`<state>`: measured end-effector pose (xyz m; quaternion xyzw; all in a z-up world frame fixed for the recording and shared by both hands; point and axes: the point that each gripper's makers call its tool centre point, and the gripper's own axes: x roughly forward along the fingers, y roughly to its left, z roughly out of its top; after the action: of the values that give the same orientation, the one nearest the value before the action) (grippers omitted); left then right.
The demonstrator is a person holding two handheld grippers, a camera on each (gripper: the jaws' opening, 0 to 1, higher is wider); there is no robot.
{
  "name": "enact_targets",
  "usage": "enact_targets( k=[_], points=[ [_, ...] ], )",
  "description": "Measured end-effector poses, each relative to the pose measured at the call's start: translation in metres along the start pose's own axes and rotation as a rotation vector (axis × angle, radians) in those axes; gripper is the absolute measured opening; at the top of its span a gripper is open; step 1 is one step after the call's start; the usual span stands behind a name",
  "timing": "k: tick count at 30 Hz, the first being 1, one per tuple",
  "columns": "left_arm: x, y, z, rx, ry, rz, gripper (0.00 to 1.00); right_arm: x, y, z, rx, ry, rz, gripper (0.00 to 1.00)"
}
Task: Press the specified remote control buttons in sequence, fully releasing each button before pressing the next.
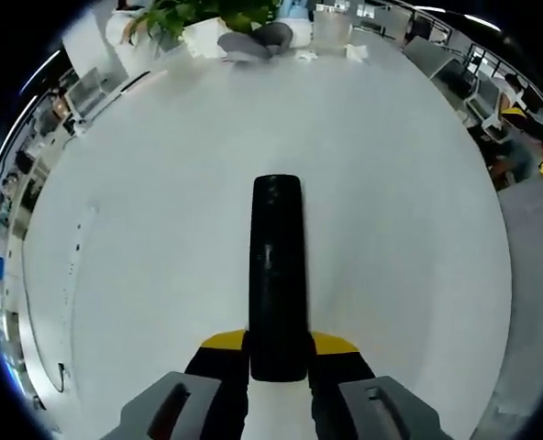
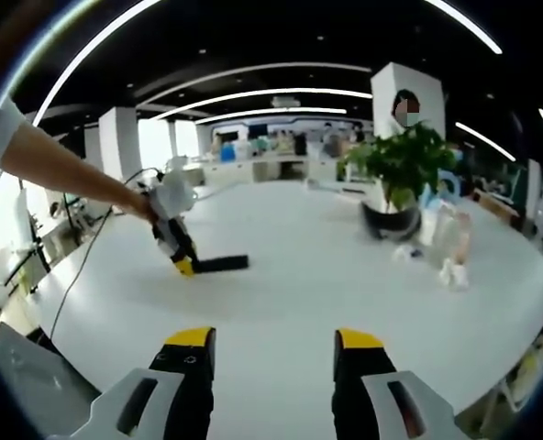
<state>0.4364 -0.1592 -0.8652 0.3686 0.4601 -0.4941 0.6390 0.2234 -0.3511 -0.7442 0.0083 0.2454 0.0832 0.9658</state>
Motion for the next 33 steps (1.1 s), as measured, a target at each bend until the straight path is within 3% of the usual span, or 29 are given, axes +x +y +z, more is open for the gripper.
enact_targets(
  k=[26,33],
  points=[
    [-0.002,-0.028,-0.003,0.035,0.039,0.001,0.23,-0.001,0.002,0.002,-0.009,-0.014,0.009,0.48],
    [-0.004,-0.048,-0.006,0.073,0.045,-0.007,0.23,-0.002,0.003,0.003,-0.010,-0.019,0.010,0.47]
  ],
)
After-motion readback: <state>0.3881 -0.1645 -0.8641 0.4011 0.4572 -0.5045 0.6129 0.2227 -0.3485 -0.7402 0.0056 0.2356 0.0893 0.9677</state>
